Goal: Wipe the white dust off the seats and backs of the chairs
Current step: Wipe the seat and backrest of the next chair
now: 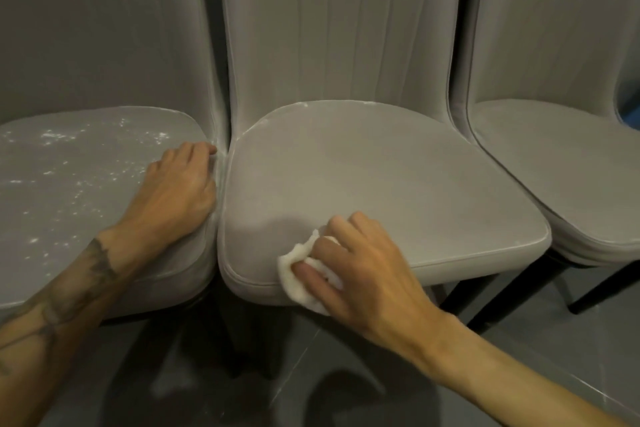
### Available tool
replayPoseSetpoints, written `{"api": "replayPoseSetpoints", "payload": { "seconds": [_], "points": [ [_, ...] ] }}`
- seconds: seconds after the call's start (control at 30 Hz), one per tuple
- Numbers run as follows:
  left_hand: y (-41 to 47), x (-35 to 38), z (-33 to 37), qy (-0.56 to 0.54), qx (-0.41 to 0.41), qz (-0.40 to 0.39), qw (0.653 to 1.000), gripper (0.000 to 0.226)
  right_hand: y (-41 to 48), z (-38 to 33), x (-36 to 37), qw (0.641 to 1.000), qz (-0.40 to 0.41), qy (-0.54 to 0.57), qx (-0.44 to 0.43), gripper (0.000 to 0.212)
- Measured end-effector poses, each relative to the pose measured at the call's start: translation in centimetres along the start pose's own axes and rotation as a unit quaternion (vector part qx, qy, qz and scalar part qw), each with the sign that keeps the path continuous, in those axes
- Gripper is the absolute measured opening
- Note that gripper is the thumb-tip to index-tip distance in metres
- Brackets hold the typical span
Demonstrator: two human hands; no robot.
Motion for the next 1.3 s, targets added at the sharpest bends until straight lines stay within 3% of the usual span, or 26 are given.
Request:
{"api": "replayPoseSetpoints", "payload": {
  "seconds": [0.1,0.23,0.33,0.47,0.53,0.63,0.73,0.87,0.97,1.03,1.13,1.3],
  "points": [
    [-0.1,-0.1,0.4,0.006,0.006,0.001,1.0,0.036,-2.6,3.5,-2.0,0.999,-0.034,-0.008,-0.015,0.032],
    [0.0,0.2,0.6,0.012,-0.01,-0.009,1.0,0.04,-6.2,8.7,-6.0,0.997,-0.023,-0.051,0.05,0.031],
    [-0.2,0.2,1.0,0.014,-0.016,-0.014,1.0,0.041,-5.2,7.8,-5.0,0.996,0.008,-0.052,0.073,0.028],
    [-0.5,0.3,1.3,0.013,-0.015,-0.015,1.0,0.047,-4.2,6.4,-3.0,0.999,-0.004,-0.039,0.037,0.03],
    [-0.5,0.2,1.5,0.009,-0.013,-0.013,1.0,0.054,-5.8,8.4,-4.3,0.999,-0.016,-0.037,0.023,0.029],
    [-0.4,0.6,1.5,0.006,-0.007,-0.009,1.0,0.059,-8.8,13.2,-7.9,0.995,0.006,-0.058,0.083,0.03],
    [-0.2,1.2,1.3,0.007,-0.009,-0.012,1.0,0.057,-9.1,13.6,-8.3,0.988,0.048,-0.075,0.128,0.034],
    [0.3,2.3,0.1,-0.003,-0.01,-0.014,1.0,0.064,-7.9,11.2,-5.5,0.992,0.037,-0.053,0.108,0.035],
    [0.9,3.4,-1.1,-0.027,-0.007,-0.017,0.999,0.072,-9.6,13.7,-7.1,0.995,0.02,-0.059,0.075,0.029],
    [1.0,3.9,-1.3,-0.039,-0.001,-0.013,0.999,0.075,-11.5,17.2,-9.5,0.991,0.037,-0.071,0.111,0.03],
    [1.0,3.9,-1.1,-0.044,-0.011,-0.02,0.999,0.073,-13.4,20.5,-11.4,0.976,0.079,-0.079,0.189,0.039],
    [0.5,2.7,0.1,-0.047,-0.027,-0.001,0.999,0.064,-13.7,19.6,-9.7,0.98,0.071,-0.082,0.165,0.038]
  ]
}}
Point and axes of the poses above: each hand's wrist, its own y-axis towards the middle knuckle, its own x-axis out of the palm, z = x × y, the point moved 7 cm from there along y, towards the middle knuckle, and after that the axes turned 7 degrees about -x, right-handed, at the moved point
